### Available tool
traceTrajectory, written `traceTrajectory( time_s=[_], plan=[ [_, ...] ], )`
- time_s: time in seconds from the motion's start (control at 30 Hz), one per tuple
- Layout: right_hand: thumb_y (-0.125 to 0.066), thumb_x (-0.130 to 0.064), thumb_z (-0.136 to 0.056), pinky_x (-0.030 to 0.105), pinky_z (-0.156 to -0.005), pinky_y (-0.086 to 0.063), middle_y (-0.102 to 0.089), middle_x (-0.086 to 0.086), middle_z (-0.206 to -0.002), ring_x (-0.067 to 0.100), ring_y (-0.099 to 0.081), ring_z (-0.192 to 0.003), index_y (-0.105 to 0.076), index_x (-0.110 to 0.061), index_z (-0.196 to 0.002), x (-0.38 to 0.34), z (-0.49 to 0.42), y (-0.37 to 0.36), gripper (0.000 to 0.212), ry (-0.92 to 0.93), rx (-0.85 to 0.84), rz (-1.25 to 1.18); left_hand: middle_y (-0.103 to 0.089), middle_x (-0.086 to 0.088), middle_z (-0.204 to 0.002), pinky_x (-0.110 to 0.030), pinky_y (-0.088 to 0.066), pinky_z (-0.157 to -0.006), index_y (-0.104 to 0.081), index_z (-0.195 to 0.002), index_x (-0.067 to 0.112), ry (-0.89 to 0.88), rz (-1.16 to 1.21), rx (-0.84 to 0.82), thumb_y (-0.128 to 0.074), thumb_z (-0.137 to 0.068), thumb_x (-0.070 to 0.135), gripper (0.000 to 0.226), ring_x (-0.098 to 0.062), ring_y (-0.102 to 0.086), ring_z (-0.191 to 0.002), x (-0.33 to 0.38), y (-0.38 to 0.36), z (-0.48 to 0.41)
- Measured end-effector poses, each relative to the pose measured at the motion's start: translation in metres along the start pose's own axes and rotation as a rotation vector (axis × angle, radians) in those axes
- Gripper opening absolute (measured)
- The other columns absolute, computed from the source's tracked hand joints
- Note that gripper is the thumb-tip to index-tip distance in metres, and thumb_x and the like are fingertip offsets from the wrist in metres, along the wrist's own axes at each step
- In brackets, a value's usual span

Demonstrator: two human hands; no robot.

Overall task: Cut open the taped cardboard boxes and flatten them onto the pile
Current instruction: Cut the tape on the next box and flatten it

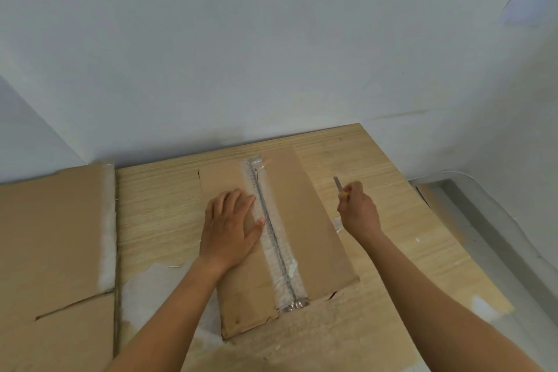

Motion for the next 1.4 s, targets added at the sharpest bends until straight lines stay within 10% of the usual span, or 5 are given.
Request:
traceTrajectory(
  time_s=[0.3,0.6,1.4],
  plan=[
    [-0.04,-0.032,-0.1,0.033,-0.067,-0.042,-0.063,0.008,-0.091,0.029,-0.059,-0.087,-0.057,-0.012,-0.106,-0.134,-0.016,-0.053,0.027,0.295,-0.167,0.166,0.006,0.004,-0.161,-0.043,0.015,-0.117,-0.007,-0.153,0.029,0.027,-0.027,-0.117,0.009,-0.082,0.065,0.081,-0.015,0.017,-0.146,-0.003,-0.009,-0.001],
    [-0.037,-0.019,-0.1,0.029,-0.069,-0.036,-0.062,0.011,-0.112,0.029,-0.059,-0.102,-0.059,-0.007,-0.111,-0.178,-0.029,-0.084,0.027,0.314,-0.163,0.436,-0.022,-0.001,-0.158,-0.04,0.007,-0.119,-0.031,-0.149,0.018,0.037,0.109,0.012,-0.01,-0.091,0.056,0.073,-0.018,-0.006,-0.148,-0.006,-0.003,-0.002],
    [-0.048,-0.009,-0.093,0.03,-0.068,-0.04,-0.06,0.008,-0.1,0.024,-0.055,-0.087,-0.059,-0.007,-0.099,-0.176,-0.009,-0.084,0.012,0.23,-0.343,0.594,-0.024,0.002,-0.158,-0.048,0.009,-0.118,-0.031,-0.148,0.022,0.063,0.064,-0.009,-0.005,-0.09,0.053,0.071,-0.018,-0.006,-0.148,-0.006,-0.002,-0.003]
  ],
)
Point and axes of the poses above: each hand's wrist, its own z-axis away from the middle knuckle, its own y-axis out of the back of the hand, x = y × z, the point moved 6 cm from there along -z, towards the middle knuckle
